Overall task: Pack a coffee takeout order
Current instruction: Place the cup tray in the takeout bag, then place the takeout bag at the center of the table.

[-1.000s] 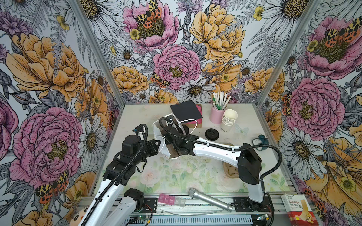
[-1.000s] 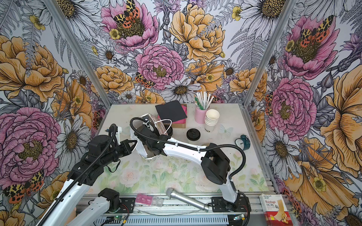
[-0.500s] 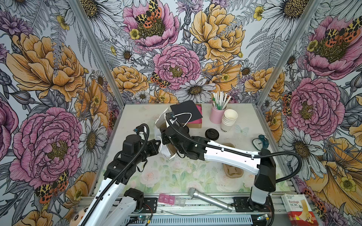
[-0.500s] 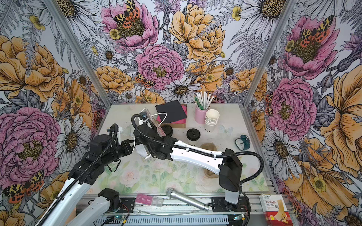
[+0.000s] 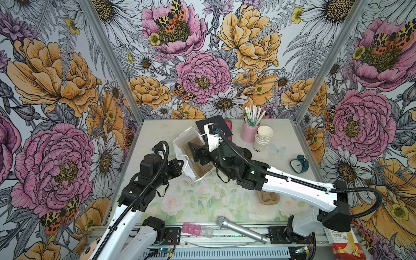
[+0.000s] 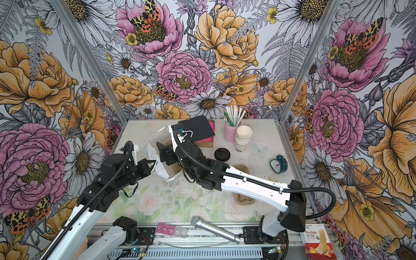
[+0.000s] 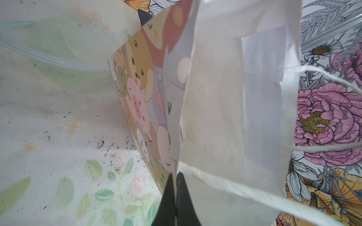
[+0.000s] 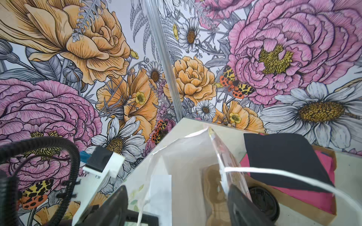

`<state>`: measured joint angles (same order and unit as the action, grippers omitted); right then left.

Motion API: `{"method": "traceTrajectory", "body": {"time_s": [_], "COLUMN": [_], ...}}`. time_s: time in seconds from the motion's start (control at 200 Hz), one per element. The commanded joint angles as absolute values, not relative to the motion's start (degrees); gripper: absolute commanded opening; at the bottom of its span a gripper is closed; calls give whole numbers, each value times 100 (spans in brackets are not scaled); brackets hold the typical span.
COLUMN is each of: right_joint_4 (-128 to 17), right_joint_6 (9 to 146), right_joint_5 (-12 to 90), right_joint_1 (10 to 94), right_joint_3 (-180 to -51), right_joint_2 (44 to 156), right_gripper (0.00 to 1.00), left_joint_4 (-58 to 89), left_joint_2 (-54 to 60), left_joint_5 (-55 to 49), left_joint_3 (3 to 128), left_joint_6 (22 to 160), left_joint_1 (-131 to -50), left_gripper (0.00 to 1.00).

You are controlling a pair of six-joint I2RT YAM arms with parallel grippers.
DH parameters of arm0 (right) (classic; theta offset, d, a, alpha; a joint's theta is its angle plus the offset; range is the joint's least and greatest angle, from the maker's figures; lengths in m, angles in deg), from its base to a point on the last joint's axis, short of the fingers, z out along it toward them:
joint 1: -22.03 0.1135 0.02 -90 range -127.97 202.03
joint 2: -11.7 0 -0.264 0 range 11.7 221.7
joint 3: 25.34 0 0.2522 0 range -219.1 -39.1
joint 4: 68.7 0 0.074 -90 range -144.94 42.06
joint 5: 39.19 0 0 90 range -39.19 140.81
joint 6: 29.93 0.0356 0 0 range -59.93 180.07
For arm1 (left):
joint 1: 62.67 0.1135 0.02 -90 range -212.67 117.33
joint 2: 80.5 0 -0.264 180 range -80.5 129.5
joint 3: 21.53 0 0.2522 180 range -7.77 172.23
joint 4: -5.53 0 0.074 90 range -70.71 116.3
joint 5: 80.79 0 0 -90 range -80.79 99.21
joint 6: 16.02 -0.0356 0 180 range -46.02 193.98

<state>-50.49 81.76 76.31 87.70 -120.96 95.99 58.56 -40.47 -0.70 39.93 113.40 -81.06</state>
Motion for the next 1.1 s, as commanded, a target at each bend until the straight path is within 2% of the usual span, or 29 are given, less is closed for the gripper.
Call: {"method": "traceTrajectory", "body": {"time_s": [0.0, 0.23, 0.415, 0.74, 1.095], "right_joint_4": [-5324, -4649, -3672, -2589, -1932], "right_joint_6": [7728, 7678, 7833, 7878, 7330], "right_joint_5": [8022, 8380, 8164, 6955, 5672], "right_joint_1": [8756, 8325, 7687, 6376, 5143], "right_joint_3": [-11898, -11657, -11604, -11278, -11126], "right_joint_2": [9185, 8678, 8524, 8540, 9011], "right_gripper": [84, 87, 88, 89, 92], "left_joint_4": [5901, 5903, 5893, 5893, 5898], "left_joint_2": [-4084, -4179, -4329, -4707, -4877], "left_joint_5": [-188, -997, -1591, -2306, -2315], "left_joint_3": [4204, 4434, 4269, 3848, 3412], "left_joint_6": [12112, 13107, 13640, 13904, 13876], "left_joint_1": [-7890, -7333, -6912, -6308, -6267], "left_gripper": [0, 0, 0, 0, 0]}}
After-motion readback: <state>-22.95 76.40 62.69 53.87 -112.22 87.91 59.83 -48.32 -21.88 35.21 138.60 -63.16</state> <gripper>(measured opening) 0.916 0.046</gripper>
